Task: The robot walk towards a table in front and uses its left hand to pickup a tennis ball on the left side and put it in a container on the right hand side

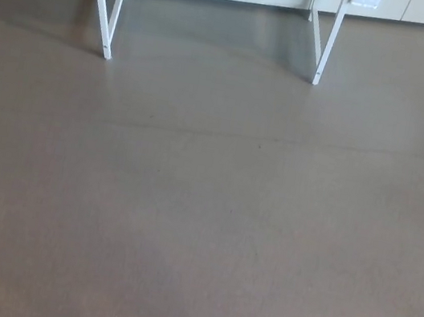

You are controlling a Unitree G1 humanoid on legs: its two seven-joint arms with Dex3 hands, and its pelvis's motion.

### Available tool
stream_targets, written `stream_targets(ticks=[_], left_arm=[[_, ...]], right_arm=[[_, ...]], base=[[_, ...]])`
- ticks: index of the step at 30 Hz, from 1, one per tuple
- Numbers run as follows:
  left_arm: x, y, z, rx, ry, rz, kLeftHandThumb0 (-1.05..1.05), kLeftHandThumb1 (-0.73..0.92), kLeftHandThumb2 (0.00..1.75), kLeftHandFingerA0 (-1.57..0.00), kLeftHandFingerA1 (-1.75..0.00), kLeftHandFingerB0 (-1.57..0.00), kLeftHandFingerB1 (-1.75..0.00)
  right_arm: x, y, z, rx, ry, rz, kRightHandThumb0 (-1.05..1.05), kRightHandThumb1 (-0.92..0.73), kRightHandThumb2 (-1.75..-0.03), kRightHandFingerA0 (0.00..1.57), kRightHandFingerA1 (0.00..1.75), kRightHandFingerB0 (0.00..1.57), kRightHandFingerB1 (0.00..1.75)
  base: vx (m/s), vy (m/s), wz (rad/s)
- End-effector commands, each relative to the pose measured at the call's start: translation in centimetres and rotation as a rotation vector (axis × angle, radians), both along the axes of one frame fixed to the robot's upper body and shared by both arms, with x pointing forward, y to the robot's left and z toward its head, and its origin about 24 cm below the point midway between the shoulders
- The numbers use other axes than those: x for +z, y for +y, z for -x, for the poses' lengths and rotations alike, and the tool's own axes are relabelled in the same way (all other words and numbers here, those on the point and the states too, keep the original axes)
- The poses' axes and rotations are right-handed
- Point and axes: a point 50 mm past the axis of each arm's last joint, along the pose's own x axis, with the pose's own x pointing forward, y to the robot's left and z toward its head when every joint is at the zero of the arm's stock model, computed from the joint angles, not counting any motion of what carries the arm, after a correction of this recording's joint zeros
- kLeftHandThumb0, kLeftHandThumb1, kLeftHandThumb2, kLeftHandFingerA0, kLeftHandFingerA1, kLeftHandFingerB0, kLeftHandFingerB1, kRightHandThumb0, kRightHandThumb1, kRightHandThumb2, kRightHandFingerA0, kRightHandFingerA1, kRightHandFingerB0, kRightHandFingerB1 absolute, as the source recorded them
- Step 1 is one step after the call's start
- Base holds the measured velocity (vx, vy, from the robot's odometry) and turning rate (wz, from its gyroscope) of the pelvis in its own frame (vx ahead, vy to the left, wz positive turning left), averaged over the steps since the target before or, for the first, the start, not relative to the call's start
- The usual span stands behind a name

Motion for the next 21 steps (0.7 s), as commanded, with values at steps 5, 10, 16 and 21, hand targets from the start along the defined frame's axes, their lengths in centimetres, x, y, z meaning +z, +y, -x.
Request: stream_targets(ticks=[5,10,16,21], left_arm=[[0.7,0.7,0.3,-0.025,-0.053,0.002,-0.34,0.67,0.6,-0.42,-0.35,-0.33,-0.32],[0.4,0.6,1.4,-0.033,-0.02,-0.02,-0.34,0.66,0.6,-0.42,-0.34,-0.34,-0.32],[0.5,0.8,1.7,-0.032,-0.026,-0.031,-0.39,0.62,0.6,-0.43,-0.36,-0.33,-0.32],[0.5,0.9,1.6,-0.064,-0.013,-0.057,-0.41,0.63,0.6,-0.42,-0.34,-0.32,-0.31]], right_arm=[[0.4,-0.7,0.6,0.006,-0.013,0.046,-0.08,-0.57,-0.57,0.6,0.56,0.36,0.41],[0.0,-0.8,1.8,0.003,0.01,0.055,-0.06,-0.55,-0.55,0.61,0.55,0.37,0.41],[-0.3,-0.8,2.1,-0.031,-0.016,0.013,-0.02,-0.56,-0.54,0.6,0.58,0.36,0.42],[-0.2,-0.8,2.0,-0.005,-0.016,0.034,-0.05,-0.55,-0.55,0.61,0.59,0.36,0.42]], base=[[0.0,0.0,0.0],[0.0,0.0,0.0],[0.0,0.0,0.0],[0.05,-0.007,-0.07]])
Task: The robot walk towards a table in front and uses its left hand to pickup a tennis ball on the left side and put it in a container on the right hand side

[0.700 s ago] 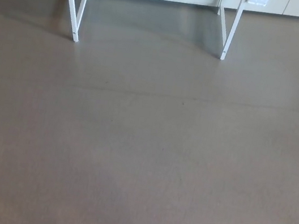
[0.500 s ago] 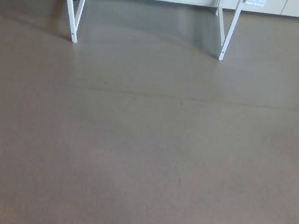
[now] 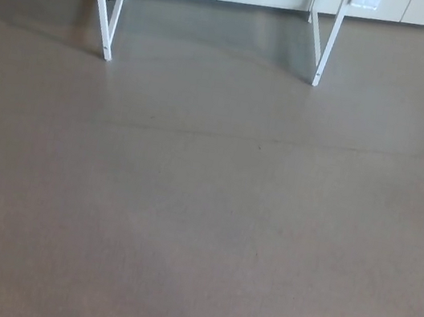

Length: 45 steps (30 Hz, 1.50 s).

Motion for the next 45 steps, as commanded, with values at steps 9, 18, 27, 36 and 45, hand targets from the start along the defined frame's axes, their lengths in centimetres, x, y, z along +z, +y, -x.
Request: stream_targets(ticks=[9,18,27,36,45], left_arm=[[0.77,0.86,-0.57,-0.028,-0.041,-0.048,-0.39,0.62,0.6,-0.44,-0.35,-0.33,-0.32],[0.78,0.93,-0.47,-0.035,-0.04,-0.054,-0.4,0.62,0.6,-0.45,-0.36,-0.34,-0.32],[0.71,0.99,-0.6,-0.018,-0.04,-0.024,-0.4,0.63,0.6,-0.42,-0.35,-0.32,-0.31],[0.6,1.04,-0.63,-0.006,-0.035,-0.017,-0.39,0.63,0.6,-0.42,-0.35,-0.32,-0.32],[0.7,1.14,-0.74,-0.024,-0.027,-0.039,-0.4,0.62,0.6,-0.44,-0.35,-0.34,-0.32]], right_arm=[[0.38,-0.23,-0.13,0.005,-0.031,0.007,-0.04,-0.56,-0.54,0.59,0.57,0.36,0.42],[0.23,-0.21,0.11,0.006,-0.021,0.012,-0.06,-0.56,-0.55,0.61,0.57,0.36,0.42],[0.15,-0.2,0.07,0.0,-0.023,0.01,-0.04,-0.56,-0.55,0.6,0.56,0.36,0.42],[0.14,-0.16,0.06,0.0,-0.034,0.005,-0.04,-0.55,-0.55,0.61,0.58,0.36,0.43],[0.18,-0.04,0.0,0.004,-0.032,0.01,-0.06,-0.56,-0.55,0.61,0.57,0.38,0.42]], base=[[-0.04,0.01,0.01],[0.14,0.288,-0.09],[0.18,-0.055,0.08],[0.29,-0.233,0.15],[0.29,0.121,-0.1]])
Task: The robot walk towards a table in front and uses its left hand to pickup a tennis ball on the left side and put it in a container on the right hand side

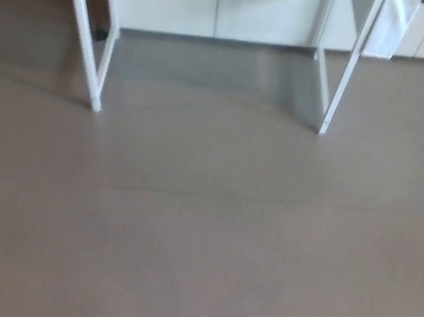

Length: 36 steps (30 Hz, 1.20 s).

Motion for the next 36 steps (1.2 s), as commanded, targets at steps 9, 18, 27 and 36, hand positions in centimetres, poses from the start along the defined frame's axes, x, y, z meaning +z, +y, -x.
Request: stream_targets(ticks=[9,18,27,36], left_arm=[[0.6,0.7,0.0,-0.017,-0.007,-0.037,-0.4,0.63,0.6,-0.44,-0.35,-0.33,-0.32],[0.4,0.7,0.0,0.021,-0.019,-0.008,-0.39,0.62,0.6,-0.44,-0.36,-0.33,-0.32],[0.5,0.9,0.2,0.009,-0.008,-0.014,-0.39,0.63,0.6,-0.43,-0.36,-0.31,-0.31],[0.6,0.9,0.4,0.016,-0.02,-0.005,-0.37,0.63,0.6,-0.42,-0.37,-0.3,-0.31]], right_arm=[[-0.1,-0.3,0.1,-0.004,-0.002,0.01,-0.08,-0.57,-0.55,0.61,0.58,0.37,0.43],[0.0,-0.2,0.2,-0.011,-0.003,0.007,-0.08,-0.56,-0.55,0.62,0.57,0.38,0.43],[-0.1,-0.1,0.5,-0.01,0.001,0.009,-0.06,-0.56,-0.54,0.62,0.58,0.38,0.43],[-0.2,0.0,0.6,-0.009,0.002,-0.016,-0.03,-0.56,-0.54,0.59,0.55,0.36,0.42]], base=[[0.3,0.204,-0.09],[0.36,-0.119,0.2],[0.31,-0.009,-0.08],[0.4,0.21,-0.08]])
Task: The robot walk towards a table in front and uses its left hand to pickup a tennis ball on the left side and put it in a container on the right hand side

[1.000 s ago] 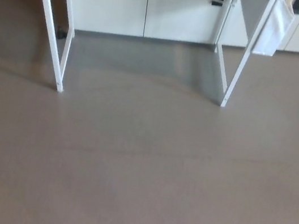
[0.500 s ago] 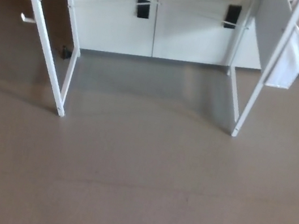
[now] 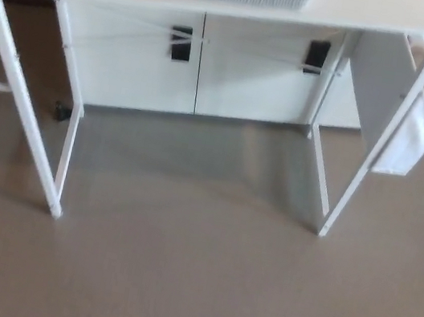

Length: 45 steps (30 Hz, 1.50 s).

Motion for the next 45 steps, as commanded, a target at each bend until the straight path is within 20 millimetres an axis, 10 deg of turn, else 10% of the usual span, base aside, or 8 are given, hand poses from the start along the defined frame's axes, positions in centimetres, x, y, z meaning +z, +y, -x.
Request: stream_targets(ticks=[1,28,29,31,45], left_arm=[[0.3,0.5,0.1,0.02,-0.012,0.007,-0.37,0.63,0.6,-0.42,-0.37,-0.3,-0.31],[0.1,0.8,2.6,-0.021,0.064,-0.022,-0.39,0.64,0.6,-0.42,-0.35,-0.31,-0.31],[0.1,0.8,2.6,-0.032,0.065,-0.036,-0.4,0.64,0.6,-0.43,-0.35,-0.31,-0.31],[0.1,0.8,2.7,-0.04,0.068,-0.04,-0.41,0.64,0.6,-0.42,-0.35,-0.31,-0.31],[0.3,0.8,1.7,-0.055,0.046,-0.042,-0.41,0.64,0.6,-0.42,-0.36,-0.31,-0.31]], right_arm=[[0.1,-0.2,-0.2,-0.01,-0.004,-0.012,-0.03,-0.56,-0.54,0.59,0.55,0.36,0.42],[-1.5,-0.5,3.2,-0.037,0.083,-0.024,-0.05,-0.55,-0.55,0.62,0.56,0.36,0.42],[-1.6,-0.5,3.3,-0.045,0.082,-0.028,-0.04,-0.36,-0.84,0.57,0.69,0.27,0.55],[-1.7,-0.6,3.4,-0.039,0.082,-0.018,-0.06,-0.54,-0.55,0.63,0.56,0.37,0.43],[-1.6,-0.4,2.9,-0.046,0.059,-0.035,-0.04,-0.56,-0.55,0.61,0.56,0.35,0.42]], base=[[0.35,0.088,0.06],[0.38,0.04,0.05],[0.3,0.205,0.05],[0.2,0.165,0.01],[0.12,-0.047,0.02]])
